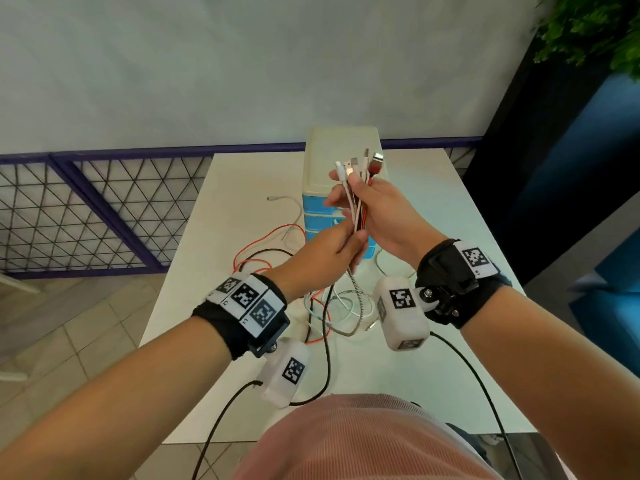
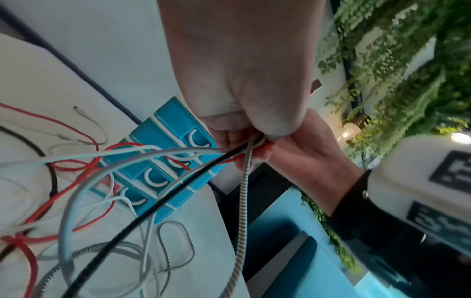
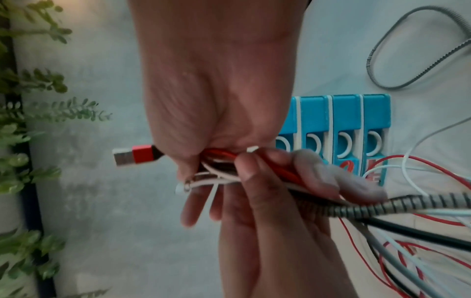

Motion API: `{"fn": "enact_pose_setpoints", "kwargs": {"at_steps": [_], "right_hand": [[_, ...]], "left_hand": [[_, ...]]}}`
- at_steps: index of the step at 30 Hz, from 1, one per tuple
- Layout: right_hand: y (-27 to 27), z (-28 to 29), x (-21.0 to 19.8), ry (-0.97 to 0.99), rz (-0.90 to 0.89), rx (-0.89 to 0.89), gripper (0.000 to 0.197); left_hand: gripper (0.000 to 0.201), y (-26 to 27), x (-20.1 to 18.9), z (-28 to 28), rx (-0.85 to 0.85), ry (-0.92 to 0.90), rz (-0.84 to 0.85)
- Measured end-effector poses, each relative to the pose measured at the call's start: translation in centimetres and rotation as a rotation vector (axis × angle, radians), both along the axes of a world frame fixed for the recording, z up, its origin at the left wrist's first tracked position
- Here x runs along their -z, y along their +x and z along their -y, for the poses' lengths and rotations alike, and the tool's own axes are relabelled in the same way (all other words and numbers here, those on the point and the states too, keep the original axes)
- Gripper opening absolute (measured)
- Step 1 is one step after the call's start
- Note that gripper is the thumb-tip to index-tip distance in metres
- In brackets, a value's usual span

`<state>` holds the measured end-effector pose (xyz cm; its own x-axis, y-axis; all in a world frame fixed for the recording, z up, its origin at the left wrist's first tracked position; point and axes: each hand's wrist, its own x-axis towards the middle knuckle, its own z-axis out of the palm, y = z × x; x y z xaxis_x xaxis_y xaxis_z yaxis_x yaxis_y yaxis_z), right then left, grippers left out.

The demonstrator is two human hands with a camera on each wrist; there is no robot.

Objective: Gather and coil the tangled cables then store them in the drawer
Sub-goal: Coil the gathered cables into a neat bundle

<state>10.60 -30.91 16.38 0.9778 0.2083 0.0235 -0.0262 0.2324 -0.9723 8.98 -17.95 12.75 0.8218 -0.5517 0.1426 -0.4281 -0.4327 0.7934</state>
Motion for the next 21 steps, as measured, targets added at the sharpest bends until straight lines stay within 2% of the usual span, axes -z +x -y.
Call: {"fn": "enact_pose_setpoints", "kwargs": {"at_steps": [3,5,7,10,12,14,17,19,21], "right_hand": [[-0.3,0.5,-0.1,0.144,-0.11,-0.143,0.032],[-0.5,0.6,-0.1,0.158,-0.14,-0.185,0.028],[-0.6,0.5,-0.3,0.143,-0.155,-0.174,0.025],[-0.5,-0.1,-0.6,0.169,-0.134,-0.055,0.026],[0.0,-0.5,-0.6,0.25,-0.108,0.04,0.026],[0.5,-0.3,-0.8,0.317,-0.119,0.092,0.027],[1.1,1.3,-0.9,0.3,-0.138,0.159,0.029],[1.3,2.5,-0.8,0.282,-0.143,0.219,0.029],[1.4,3.3,-0.7,0.287,-0.143,0.276,0.029]], "left_hand": [[0.025,0.1,-0.1,-0.1,0.04,-0.09,-0.054],[0.024,0.2,-0.2,-0.3,0.067,-0.115,-0.091],[0.024,0.1,-0.5,-0.4,0.093,-0.151,-0.147],[0.026,0.2,-0.8,-0.4,0.097,-0.186,-0.243],[0.029,0.6,-0.4,-0.6,0.106,-0.057,-0.213],[0.033,1.2,1.0,-1.4,0.103,0.172,-0.166],[0.027,2.6,4.5,-4.7,0.03,0.496,-0.109],[0.028,3.4,6.0,-7.3,-0.022,0.61,-0.085],[0.027,3.9,6.9,-9.3,-0.07,0.638,-0.12]]}}
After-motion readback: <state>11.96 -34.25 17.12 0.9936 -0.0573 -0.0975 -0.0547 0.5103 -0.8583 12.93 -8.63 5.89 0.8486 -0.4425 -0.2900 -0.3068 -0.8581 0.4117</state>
